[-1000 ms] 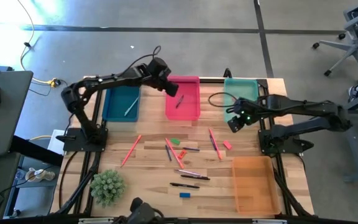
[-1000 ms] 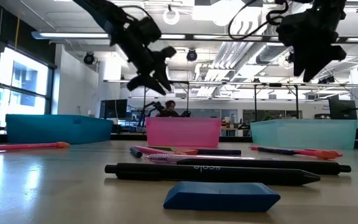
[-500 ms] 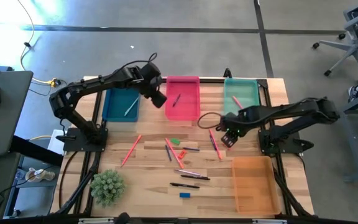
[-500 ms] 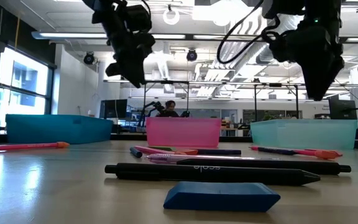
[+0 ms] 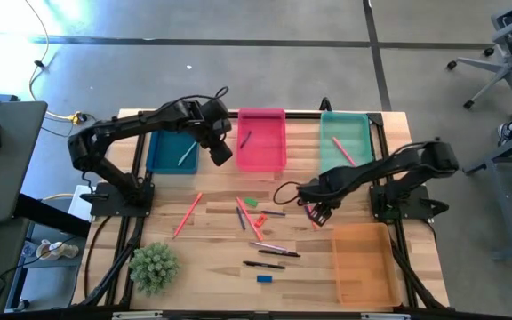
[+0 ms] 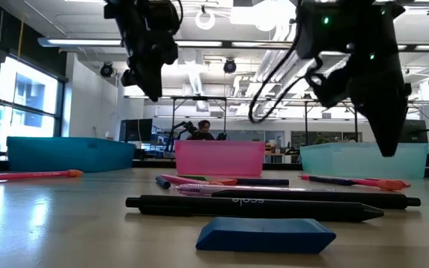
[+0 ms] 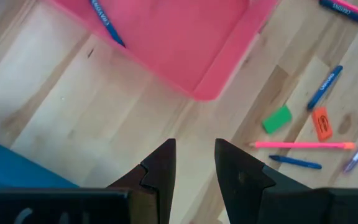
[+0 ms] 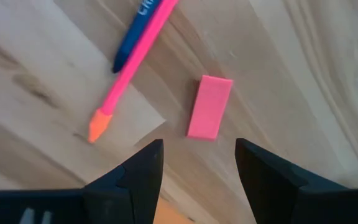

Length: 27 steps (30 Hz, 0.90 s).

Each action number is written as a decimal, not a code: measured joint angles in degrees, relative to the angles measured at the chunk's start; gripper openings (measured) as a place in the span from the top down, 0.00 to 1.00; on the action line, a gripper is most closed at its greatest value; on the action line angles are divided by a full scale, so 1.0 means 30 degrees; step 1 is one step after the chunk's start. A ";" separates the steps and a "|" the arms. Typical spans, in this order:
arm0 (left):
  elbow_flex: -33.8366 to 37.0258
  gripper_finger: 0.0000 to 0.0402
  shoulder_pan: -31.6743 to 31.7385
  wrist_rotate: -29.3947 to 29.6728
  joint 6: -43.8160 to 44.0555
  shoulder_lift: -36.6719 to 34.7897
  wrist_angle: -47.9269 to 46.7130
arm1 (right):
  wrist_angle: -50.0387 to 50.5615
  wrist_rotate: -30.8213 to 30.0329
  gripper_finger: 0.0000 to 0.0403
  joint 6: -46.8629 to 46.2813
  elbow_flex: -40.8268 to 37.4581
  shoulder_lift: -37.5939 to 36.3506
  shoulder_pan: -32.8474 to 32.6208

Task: Sort crayons/erasers/pens/pencils in bins
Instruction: Put the pink eraser into the orange bin

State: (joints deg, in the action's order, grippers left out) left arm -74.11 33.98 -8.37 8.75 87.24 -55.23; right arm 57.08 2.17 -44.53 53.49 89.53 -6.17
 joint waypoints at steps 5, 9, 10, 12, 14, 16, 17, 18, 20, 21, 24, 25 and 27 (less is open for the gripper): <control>0.0000 0.75 0.0066 0.0020 -0.0007 -0.0668 -0.0084 | -0.0328 -0.0051 0.52 0.0000 0.0000 0.1325 0.0026; 0.0000 0.75 0.0066 0.0041 0.0000 -0.1062 -0.0107 | -0.0828 -0.0066 0.52 0.0234 0.0000 0.2047 0.0058; 0.0000 0.75 0.0066 0.0045 0.0000 -0.1164 -0.0110 | -0.0860 -0.0074 0.52 0.0341 0.0000 0.2215 0.0058; 0.0000 0.75 0.0066 0.0057 0.0000 -0.1329 -0.0122 | -0.0853 -0.0095 0.52 0.0361 0.0000 0.2548 0.0062; 0.0000 0.75 0.0066 0.0070 0.0000 -0.1404 -0.0128 | -0.0925 -0.0152 0.52 0.0508 0.0000 0.2882 0.0095; 0.0000 0.75 0.0066 0.0070 0.0000 -0.1425 -0.0156 | -0.1031 -0.0143 0.52 0.0804 0.0006 0.3098 0.0169; 0.0000 0.75 0.0066 0.0070 0.0000 -0.1434 -0.0164 | -0.1111 -0.0104 0.52 0.0956 0.0020 0.3188 0.0217; 0.0000 0.75 0.0066 0.0074 0.0000 -0.1434 -0.0173 | -0.1238 -0.0030 0.53 0.1137 -0.0007 0.3227 0.0294; 0.0000 0.75 0.0066 0.0070 0.0003 -0.1434 -0.0194 | -0.1861 0.0404 0.55 0.1369 -0.0512 0.3173 0.0511; 0.0000 0.75 0.0066 0.0075 0.0007 -0.1434 -0.0215 | -0.2249 0.0754 0.56 0.1334 -0.0864 0.3097 0.0625; 0.0000 0.75 0.0022 0.0070 0.0022 -0.1434 -0.0274 | -0.2742 0.1274 0.63 0.1065 -0.1565 0.2885 0.0858; 0.0000 0.75 0.0022 0.0070 0.0015 -0.1434 -0.0321 | -0.2801 0.1301 0.65 0.1075 -0.1643 0.2857 0.0874; 0.0000 0.75 0.0022 0.0070 0.0015 -0.1434 -0.0404 | -0.2884 0.1159 0.69 0.1262 -0.1732 0.2706 0.0856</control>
State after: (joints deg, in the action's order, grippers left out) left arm -74.11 34.04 -8.16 8.80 82.94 -56.44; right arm 48.43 5.65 -40.75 48.30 97.65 -3.61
